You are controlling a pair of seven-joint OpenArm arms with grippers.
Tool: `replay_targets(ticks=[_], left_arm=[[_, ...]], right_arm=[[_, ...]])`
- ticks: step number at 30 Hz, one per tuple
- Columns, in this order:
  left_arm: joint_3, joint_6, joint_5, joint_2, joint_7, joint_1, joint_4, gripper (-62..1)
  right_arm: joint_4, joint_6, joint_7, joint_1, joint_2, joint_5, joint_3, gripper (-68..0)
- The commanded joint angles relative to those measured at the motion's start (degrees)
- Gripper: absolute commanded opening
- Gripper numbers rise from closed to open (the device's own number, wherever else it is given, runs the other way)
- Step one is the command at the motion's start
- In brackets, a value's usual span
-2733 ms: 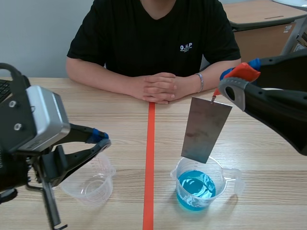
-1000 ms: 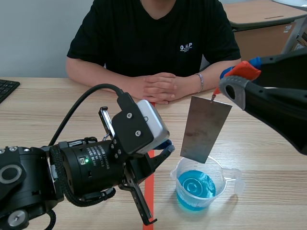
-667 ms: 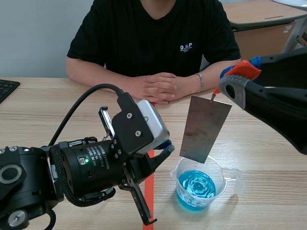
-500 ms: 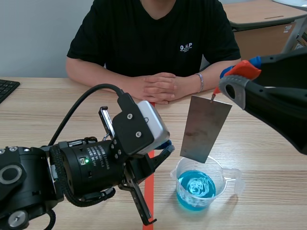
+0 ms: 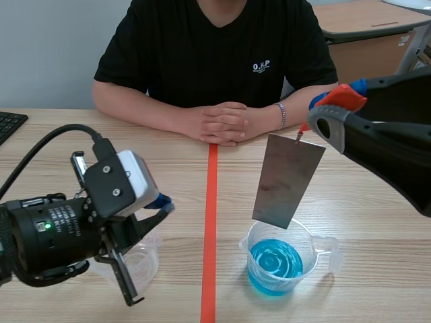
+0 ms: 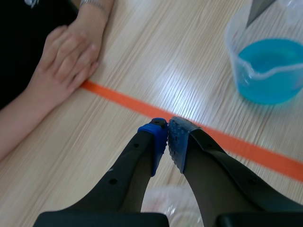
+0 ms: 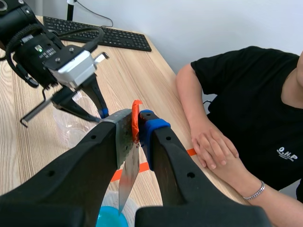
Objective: Do the redox reaction experiment.
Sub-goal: 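Raise the plate and point at it, then put the plate into the left beaker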
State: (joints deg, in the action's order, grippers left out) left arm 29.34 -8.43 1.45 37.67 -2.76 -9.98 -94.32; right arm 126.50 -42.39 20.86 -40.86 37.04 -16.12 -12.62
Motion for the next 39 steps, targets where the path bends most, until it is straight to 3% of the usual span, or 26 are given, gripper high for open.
replay_targets(ticks=[1,13,21,30,34,39], left_arm=[[-2.34,0.33,-0.35,0.17,0.83,-2.34,-1.36,-55.2],[-25.92,1.88,-1.29,0.11,4.55,-26.38,-9.88,-55.2],[-38.86,5.57,-3.80,-5.84,4.90,-42.34,-15.67,-55.2],[-42.34,9.57,-3.78,-17.00,4.66,-51.91,-15.78,-55.2],[-42.34,13.38,-3.74,-21.03,4.63,-53.96,-15.78,-55.2],[-42.34,13.90,-3.34,-25.31,4.44,-55.82,-15.78,-55.2]], right_arm=[[0.48,-0.33,0.85,-0.26,0.87,-1.07,-0.24,-66.0],[0.48,-0.33,0.85,-0.26,0.87,-1.07,-0.24,-66.0],[0.48,-0.33,0.22,-0.09,0.90,-1.09,-0.24,-66.0],[0.48,-0.33,-0.02,2.62,0.90,-1.51,-0.17,-66.0],[0.48,-0.33,-0.31,4.59,0.90,-1.53,0.37,-66.0],[0.46,-0.33,-2.21,8.48,2.56,-2.75,3.67,-66.0]])
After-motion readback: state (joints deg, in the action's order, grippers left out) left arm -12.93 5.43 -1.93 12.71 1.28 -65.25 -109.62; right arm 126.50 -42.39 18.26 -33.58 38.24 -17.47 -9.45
